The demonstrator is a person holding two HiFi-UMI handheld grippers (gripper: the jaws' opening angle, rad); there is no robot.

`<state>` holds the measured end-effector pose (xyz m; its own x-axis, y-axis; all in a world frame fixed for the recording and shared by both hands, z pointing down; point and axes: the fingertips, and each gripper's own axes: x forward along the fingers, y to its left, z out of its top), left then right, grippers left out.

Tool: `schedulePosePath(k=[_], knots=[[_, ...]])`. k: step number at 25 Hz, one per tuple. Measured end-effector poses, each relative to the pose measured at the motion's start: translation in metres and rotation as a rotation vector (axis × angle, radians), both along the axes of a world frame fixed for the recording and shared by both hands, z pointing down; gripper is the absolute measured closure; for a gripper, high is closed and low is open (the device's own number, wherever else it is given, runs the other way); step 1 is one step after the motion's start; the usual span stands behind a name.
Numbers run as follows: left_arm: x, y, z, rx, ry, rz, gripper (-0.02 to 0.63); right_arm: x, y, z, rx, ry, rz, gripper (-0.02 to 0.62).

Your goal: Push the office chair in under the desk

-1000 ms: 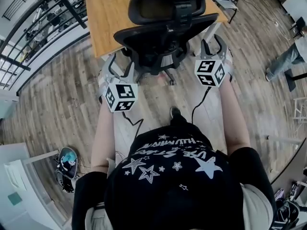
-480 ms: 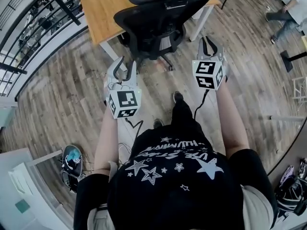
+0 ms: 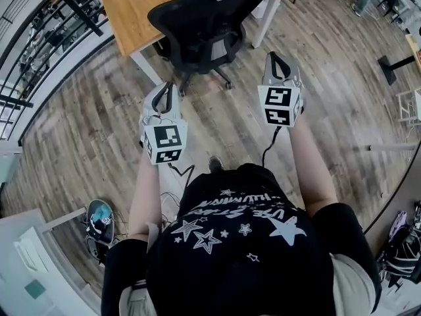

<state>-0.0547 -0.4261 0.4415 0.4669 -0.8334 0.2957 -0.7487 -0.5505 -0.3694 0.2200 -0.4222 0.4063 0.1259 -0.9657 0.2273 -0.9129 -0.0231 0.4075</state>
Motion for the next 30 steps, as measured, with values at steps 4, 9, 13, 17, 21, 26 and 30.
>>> schedulePosePath(k=[4, 9, 13, 17, 21, 26, 30], knots=[[0.009, 0.011, -0.005, -0.014, 0.04, -0.011, 0.587, -0.002, 0.014, -0.002, -0.01, -0.015, -0.032, 0.594], [0.03, 0.038, -0.022, -0.011, 0.065, 0.008, 0.604, 0.001, 0.041, -0.002, -0.044, -0.011, -0.067, 0.594], [0.037, 0.065, -0.024, -0.021, 0.061, 0.025, 0.604, 0.007, 0.071, -0.006, -0.047, -0.035, -0.07, 0.594], [0.039, 0.084, -0.027, -0.008, 0.061, 0.023, 0.604, 0.011, 0.093, -0.009, -0.039, -0.04, -0.074, 0.594], [0.046, 0.1, -0.034, -0.006, 0.072, 0.019, 0.604, 0.017, 0.109, -0.012, -0.044, -0.033, -0.081, 0.594], [0.058, 0.119, -0.029, -0.025, 0.073, 0.027, 0.604, 0.025, 0.13, -0.007, -0.059, -0.03, -0.084, 0.594], [0.062, 0.134, -0.033, -0.027, 0.096, 0.026, 0.604, 0.027, 0.147, -0.006, -0.055, -0.044, -0.08, 0.594]])
